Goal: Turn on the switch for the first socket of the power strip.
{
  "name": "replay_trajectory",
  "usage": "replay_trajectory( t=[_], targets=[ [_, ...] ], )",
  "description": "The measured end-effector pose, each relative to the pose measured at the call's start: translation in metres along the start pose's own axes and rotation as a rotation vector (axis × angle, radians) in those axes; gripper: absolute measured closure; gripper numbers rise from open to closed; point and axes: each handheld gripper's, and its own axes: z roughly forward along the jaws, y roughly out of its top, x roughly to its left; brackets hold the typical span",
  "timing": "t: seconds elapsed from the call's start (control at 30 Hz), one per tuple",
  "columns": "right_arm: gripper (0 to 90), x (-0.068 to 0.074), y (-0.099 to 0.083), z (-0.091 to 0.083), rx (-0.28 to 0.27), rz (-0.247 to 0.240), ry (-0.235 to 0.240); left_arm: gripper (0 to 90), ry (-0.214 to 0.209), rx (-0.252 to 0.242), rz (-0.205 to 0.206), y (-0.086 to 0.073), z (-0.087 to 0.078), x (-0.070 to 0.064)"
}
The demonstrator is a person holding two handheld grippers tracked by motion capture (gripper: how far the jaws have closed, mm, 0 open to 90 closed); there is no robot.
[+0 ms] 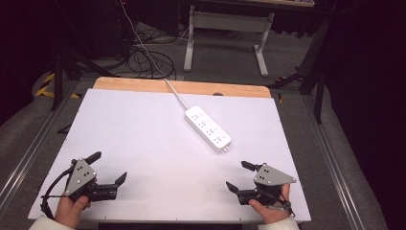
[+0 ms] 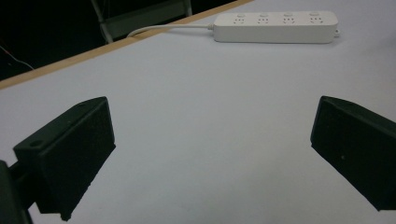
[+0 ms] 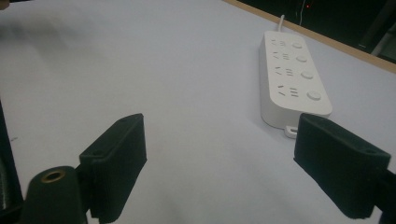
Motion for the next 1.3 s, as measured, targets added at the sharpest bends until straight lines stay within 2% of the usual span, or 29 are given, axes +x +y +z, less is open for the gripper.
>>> replay_trajectory(
  t=[0.1,0.23,0.3,0.4,0.47,0.7,0.73,0.9,1.3],
  targets=[
    [16.9,0.000,0.001,0.001,0.002,0.003,-0.004,0.4,0.001,0.003,-0.005,0.000,-0.001,0.000],
    [16.8,0.001,0.002,0.001,0.000,0.000,-0.001,0.4,-0.032,-0.007,-0.017,0.001,-0.003,0.001],
    [16.8,0.001,0.002,0.001,0.002,-0.003,0.000,0.5,-0.051,-0.025,-0.002,0.001,-0.004,0.000],
    [16.8,0.001,0.003,0.002,0.005,-0.005,0.002,0.6,-0.054,-0.035,0.014,0.001,-0.005,-0.001],
    [16.9,0.001,0.003,0.002,0.007,-0.008,-0.001,0.6,-0.063,-0.038,0.006,0.001,-0.006,-0.001],
    [16.8,0.002,0.005,0.003,0.017,-0.019,-0.002,0.6,-0.061,-0.038,0.001,0.000,-0.006,0.000],
    [16.8,0.002,0.005,0.003,0.017,-0.019,-0.002,0.6,-0.057,-0.040,0.011,0.001,-0.006,0.000],
    [16.8,0.001,0.011,0.007,0.048,-0.035,0.006,0.7,-0.050,-0.038,0.017,0.000,-0.006,0.000],
    [17.6,-0.004,0.038,0.015,0.052,-0.051,0.016,0.7,-0.045,-0.040,0.028,0.000,-0.006,-0.001]
  ],
)
